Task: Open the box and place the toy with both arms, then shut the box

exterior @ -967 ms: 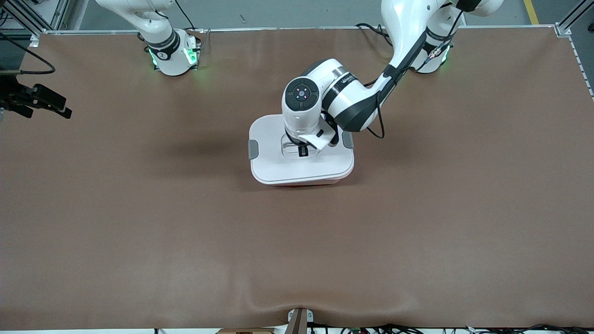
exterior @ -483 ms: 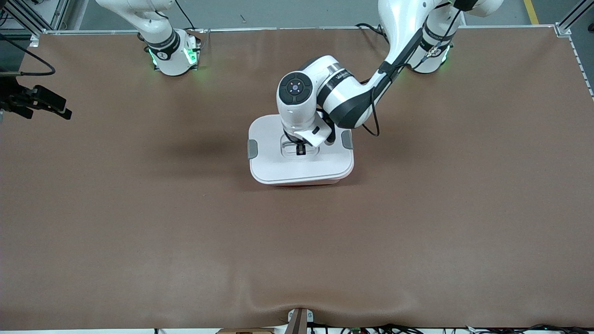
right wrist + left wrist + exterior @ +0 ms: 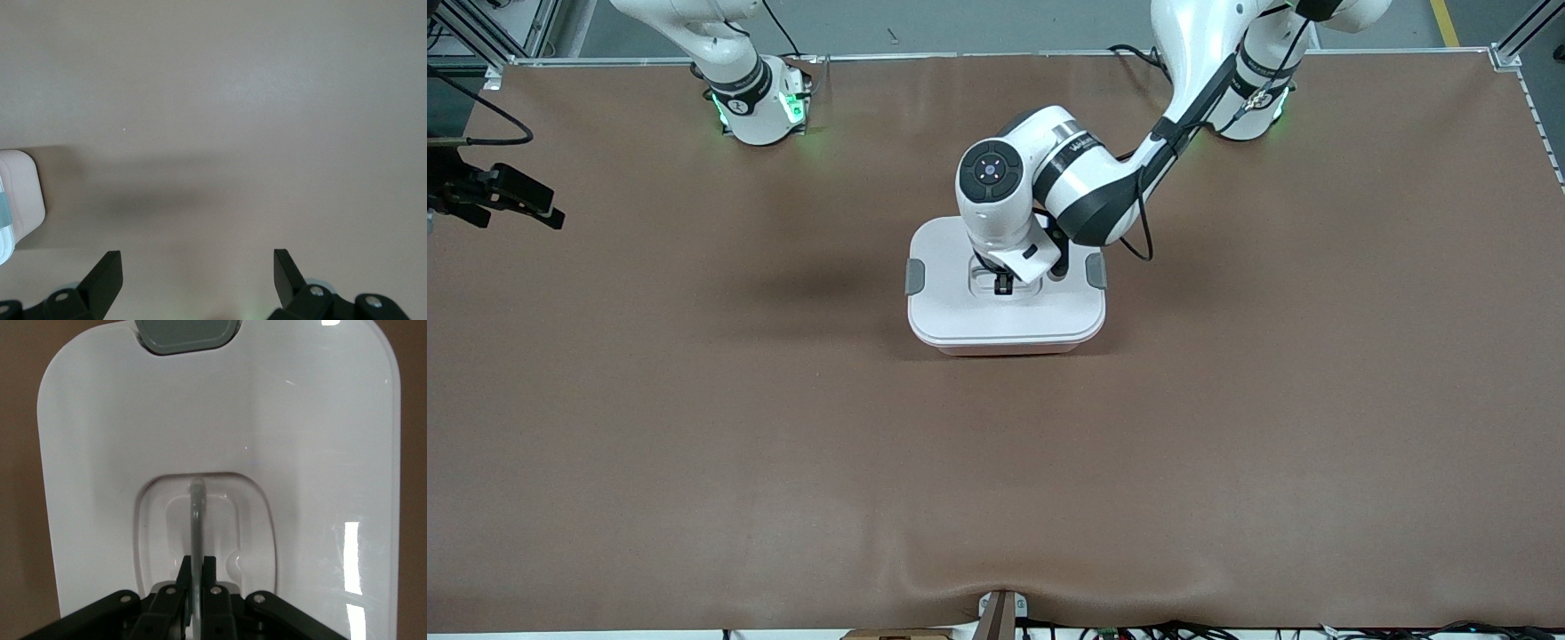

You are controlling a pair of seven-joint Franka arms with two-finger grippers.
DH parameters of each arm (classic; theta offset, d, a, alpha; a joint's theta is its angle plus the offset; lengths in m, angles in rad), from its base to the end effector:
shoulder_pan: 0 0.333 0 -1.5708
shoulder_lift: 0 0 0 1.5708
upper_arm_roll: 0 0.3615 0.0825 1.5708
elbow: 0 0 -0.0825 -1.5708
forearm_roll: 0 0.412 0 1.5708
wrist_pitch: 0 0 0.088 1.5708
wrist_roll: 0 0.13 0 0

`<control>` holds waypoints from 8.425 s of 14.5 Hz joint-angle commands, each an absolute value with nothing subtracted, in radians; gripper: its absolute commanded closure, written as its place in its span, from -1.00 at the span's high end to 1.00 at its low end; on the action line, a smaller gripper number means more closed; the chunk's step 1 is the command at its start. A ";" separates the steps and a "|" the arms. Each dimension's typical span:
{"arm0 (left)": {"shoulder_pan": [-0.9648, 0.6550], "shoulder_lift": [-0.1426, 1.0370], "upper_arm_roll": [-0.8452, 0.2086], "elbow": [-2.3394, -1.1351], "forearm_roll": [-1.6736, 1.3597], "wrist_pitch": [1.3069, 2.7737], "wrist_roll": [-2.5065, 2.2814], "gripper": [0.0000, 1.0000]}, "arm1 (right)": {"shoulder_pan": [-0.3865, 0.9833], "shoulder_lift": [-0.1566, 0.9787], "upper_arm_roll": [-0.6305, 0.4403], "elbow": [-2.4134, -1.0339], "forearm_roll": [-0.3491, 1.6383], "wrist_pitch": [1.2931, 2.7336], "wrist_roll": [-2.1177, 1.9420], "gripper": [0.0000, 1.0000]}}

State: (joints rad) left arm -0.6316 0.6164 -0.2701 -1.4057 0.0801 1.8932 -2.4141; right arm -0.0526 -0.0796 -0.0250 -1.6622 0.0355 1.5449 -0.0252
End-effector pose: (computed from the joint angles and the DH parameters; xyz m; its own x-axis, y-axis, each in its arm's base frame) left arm 0.5026 -0.5616 0.3466 0.0503 0.9984 0.0254 0.9901 -0.0465 -0.1324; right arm 0.5482 -0.0385 0.6444 0.9980 -0.0513 -0.0367 -0.0527 -0.9979 -0.0384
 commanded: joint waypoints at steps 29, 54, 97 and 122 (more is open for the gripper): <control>-0.650 0.611 -0.272 -1.433 0.124 1.838 -2.204 -1.00 | -0.066 -0.075 -0.008 -1.634 0.041 1.555 -0.008 1.00; -0.632 0.591 -0.267 -1.411 0.090 1.835 -2.204 0.68 | -0.064 -0.063 -0.008 -1.635 0.041 1.552 -0.005 1.00; -0.005 0.189 -0.160 -1.401 0.080 1.577 -0.261 1.00 | -0.037 -0.038 -0.008 -1.632 0.025 1.562 -0.006 1.00; -0.026 -0.067 0.011 -1.586 -0.001 1.488 0.046 1.00 | -0.058 -0.038 -0.006 -1.589 0.028 1.500 -0.003 1.00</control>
State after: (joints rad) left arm -0.0256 -0.0422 0.0043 -1.5636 0.0093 1.4900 0.0361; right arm -0.0538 -0.0442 -0.0108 -1.6072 0.0349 1.5158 -0.0194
